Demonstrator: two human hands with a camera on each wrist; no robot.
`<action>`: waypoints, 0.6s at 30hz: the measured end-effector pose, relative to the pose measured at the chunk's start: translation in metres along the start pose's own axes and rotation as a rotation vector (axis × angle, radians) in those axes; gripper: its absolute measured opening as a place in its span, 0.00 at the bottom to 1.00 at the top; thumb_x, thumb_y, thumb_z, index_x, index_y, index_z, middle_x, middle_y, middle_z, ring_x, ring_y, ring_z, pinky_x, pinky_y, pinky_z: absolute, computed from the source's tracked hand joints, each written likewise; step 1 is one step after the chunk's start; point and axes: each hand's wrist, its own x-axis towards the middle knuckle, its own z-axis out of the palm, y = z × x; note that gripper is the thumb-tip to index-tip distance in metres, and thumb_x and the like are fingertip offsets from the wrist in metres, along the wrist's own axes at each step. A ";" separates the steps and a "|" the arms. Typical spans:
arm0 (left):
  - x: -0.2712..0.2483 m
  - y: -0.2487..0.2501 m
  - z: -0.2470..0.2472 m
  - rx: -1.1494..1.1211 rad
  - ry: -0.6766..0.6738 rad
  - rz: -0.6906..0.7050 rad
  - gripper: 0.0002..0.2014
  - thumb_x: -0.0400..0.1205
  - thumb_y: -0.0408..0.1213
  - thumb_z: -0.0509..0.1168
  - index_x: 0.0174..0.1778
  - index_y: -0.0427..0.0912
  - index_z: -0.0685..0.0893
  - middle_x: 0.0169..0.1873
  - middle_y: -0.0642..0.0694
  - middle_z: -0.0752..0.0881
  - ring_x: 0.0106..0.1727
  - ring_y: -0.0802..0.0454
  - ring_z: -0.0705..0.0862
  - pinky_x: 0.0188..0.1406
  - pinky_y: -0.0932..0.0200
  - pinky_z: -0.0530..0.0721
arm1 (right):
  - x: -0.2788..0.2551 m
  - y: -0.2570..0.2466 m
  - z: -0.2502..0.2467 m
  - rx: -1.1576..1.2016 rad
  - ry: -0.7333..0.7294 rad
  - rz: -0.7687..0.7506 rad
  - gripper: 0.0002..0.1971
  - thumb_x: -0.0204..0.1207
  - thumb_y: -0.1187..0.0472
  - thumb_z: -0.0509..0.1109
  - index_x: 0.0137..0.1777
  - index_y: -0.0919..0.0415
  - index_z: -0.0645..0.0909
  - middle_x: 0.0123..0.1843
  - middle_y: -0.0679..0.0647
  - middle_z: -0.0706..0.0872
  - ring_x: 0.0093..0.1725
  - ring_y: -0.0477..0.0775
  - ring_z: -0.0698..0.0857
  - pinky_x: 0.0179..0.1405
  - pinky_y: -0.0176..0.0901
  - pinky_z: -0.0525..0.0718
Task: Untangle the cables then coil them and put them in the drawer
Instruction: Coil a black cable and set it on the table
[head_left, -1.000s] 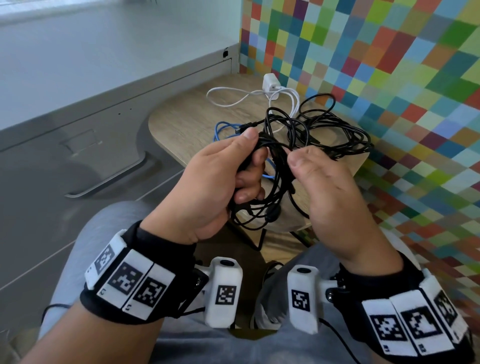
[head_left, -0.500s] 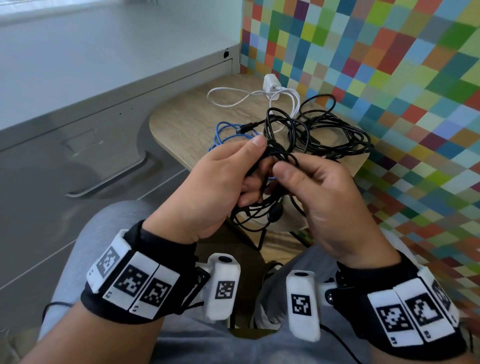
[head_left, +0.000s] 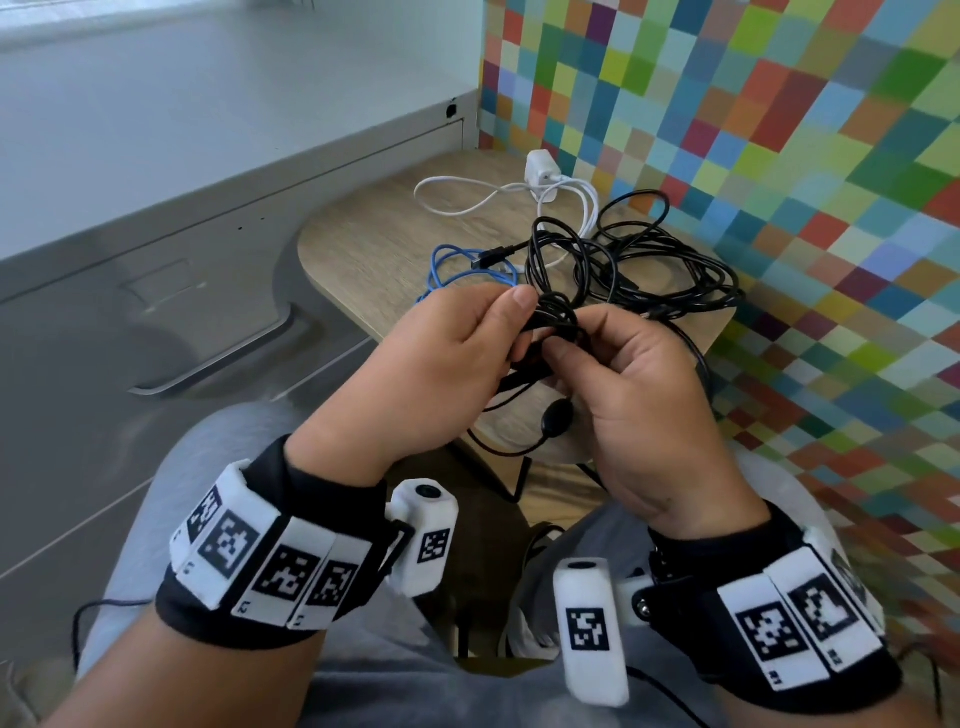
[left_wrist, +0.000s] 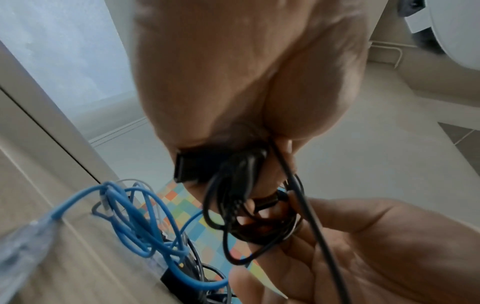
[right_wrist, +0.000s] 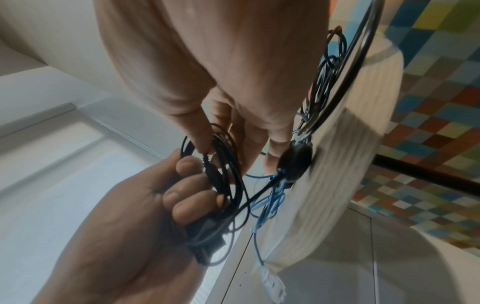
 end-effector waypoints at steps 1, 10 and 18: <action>0.000 0.001 -0.001 0.021 0.010 0.015 0.23 0.91 0.51 0.52 0.32 0.44 0.75 0.17 0.57 0.71 0.23 0.51 0.70 0.30 0.48 0.72 | 0.000 0.000 0.002 0.037 0.001 0.000 0.07 0.86 0.69 0.69 0.53 0.61 0.88 0.44 0.57 0.93 0.42 0.50 0.89 0.35 0.47 0.85; -0.001 0.000 -0.003 0.064 0.067 0.072 0.24 0.93 0.47 0.55 0.32 0.44 0.77 0.18 0.56 0.73 0.23 0.53 0.73 0.29 0.46 0.75 | 0.001 0.001 0.010 0.192 -0.035 0.016 0.07 0.83 0.64 0.66 0.50 0.56 0.86 0.48 0.61 0.92 0.53 0.56 0.90 0.54 0.46 0.86; -0.001 0.002 0.000 -0.299 0.051 -0.009 0.22 0.94 0.41 0.53 0.35 0.36 0.77 0.20 0.51 0.64 0.23 0.48 0.64 0.23 0.58 0.70 | -0.003 -0.008 0.006 -0.111 -0.075 -0.081 0.07 0.83 0.67 0.71 0.53 0.53 0.80 0.47 0.65 0.87 0.42 0.55 0.85 0.36 0.60 0.87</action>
